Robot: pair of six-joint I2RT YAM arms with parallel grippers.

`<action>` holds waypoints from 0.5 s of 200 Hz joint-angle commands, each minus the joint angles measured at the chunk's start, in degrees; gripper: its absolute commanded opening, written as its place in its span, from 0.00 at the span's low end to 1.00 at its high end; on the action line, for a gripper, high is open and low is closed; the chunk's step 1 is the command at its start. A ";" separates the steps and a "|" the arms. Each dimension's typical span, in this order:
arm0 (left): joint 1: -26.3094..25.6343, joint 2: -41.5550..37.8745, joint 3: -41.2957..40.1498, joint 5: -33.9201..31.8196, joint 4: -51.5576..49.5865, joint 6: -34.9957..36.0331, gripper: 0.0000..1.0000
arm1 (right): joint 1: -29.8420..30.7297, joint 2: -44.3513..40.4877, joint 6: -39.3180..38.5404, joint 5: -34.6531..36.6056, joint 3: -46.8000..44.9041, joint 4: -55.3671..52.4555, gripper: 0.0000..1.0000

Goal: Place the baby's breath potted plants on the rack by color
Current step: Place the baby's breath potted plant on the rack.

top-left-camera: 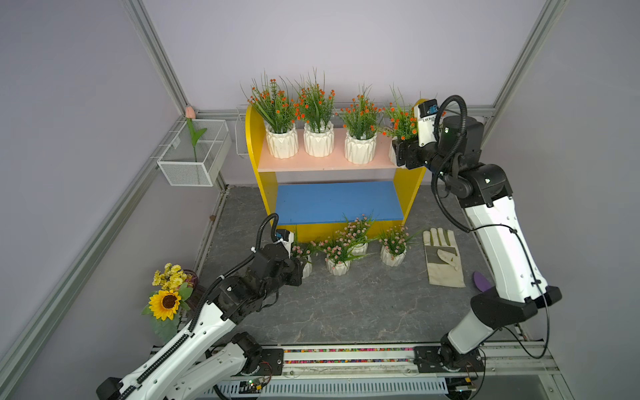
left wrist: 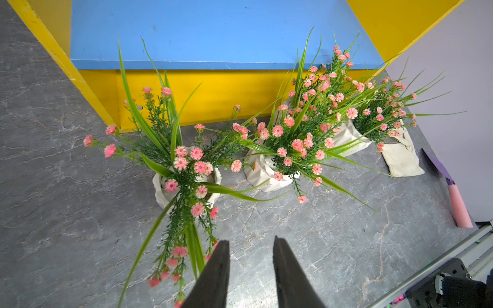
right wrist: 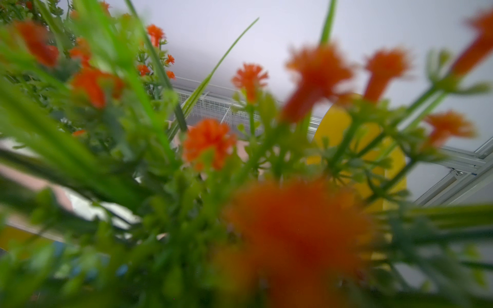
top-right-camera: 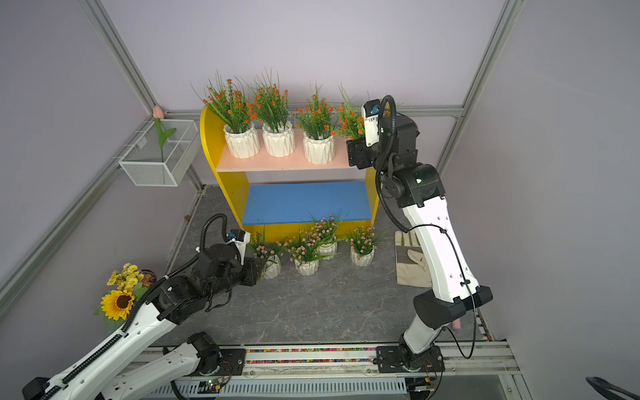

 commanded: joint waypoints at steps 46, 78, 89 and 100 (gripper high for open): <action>0.23 -1.37 -0.34 -2.06 -0.90 -0.89 0.32 | -0.56 3.84 1.55 -1.44 5.98 5.70 0.57; 0.23 -1.74 -0.42 -2.33 -1.14 -0.79 0.33 | -0.67 6.27 1.51 -0.54 8.85 4.62 0.59; 0.23 -1.79 -0.47 -2.40 -1.12 -0.75 0.33 | -0.86 7.07 1.68 -0.36 9.86 4.26 0.60; 0.22 -1.78 -0.47 -2.52 -1.12 -0.84 0.33 | -0.84 8.01 1.80 -0.25 11.08 3.75 0.60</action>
